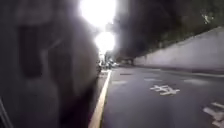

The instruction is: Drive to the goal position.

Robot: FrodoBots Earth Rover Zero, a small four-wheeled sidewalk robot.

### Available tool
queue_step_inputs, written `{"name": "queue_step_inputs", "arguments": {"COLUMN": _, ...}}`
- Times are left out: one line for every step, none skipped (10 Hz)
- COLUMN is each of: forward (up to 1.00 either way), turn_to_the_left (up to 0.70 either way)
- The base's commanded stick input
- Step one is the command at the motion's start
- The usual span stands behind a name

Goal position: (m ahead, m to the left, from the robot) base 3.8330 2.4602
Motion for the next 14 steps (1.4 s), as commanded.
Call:
{"name": "queue_step_inputs", "arguments": {"forward": 0.7, "turn_to_the_left": 0.0}}
{"name": "queue_step_inputs", "arguments": {"forward": 0.7, "turn_to_the_left": 0.0}}
{"name": "queue_step_inputs", "arguments": {"forward": 0.7, "turn_to_the_left": 0.0}}
{"name": "queue_step_inputs", "arguments": {"forward": 0.7, "turn_to_the_left": 0.0}}
{"name": "queue_step_inputs", "arguments": {"forward": 0.7, "turn_to_the_left": 0.0}}
{"name": "queue_step_inputs", "arguments": {"forward": 0.7, "turn_to_the_left": 0.0}}
{"name": "queue_step_inputs", "arguments": {"forward": 0.7, "turn_to_the_left": 0.0}}
{"name": "queue_step_inputs", "arguments": {"forward": 0.7, "turn_to_the_left": 0.0}}
{"name": "queue_step_inputs", "arguments": {"forward": 0.7, "turn_to_the_left": 0.0}}
{"name": "queue_step_inputs", "arguments": {"forward": 0.7, "turn_to_the_left": 0.0}}
{"name": "queue_step_inputs", "arguments": {"forward": 0.7, "turn_to_the_left": 0.0}}
{"name": "queue_step_inputs", "arguments": {"forward": 0.7, "turn_to_the_left": 0.0}}
{"name": "queue_step_inputs", "arguments": {"forward": 0.7, "turn_to_the_left": 0.0}}
{"name": "queue_step_inputs", "arguments": {"forward": 0.7, "turn_to_the_left": 0.0}}
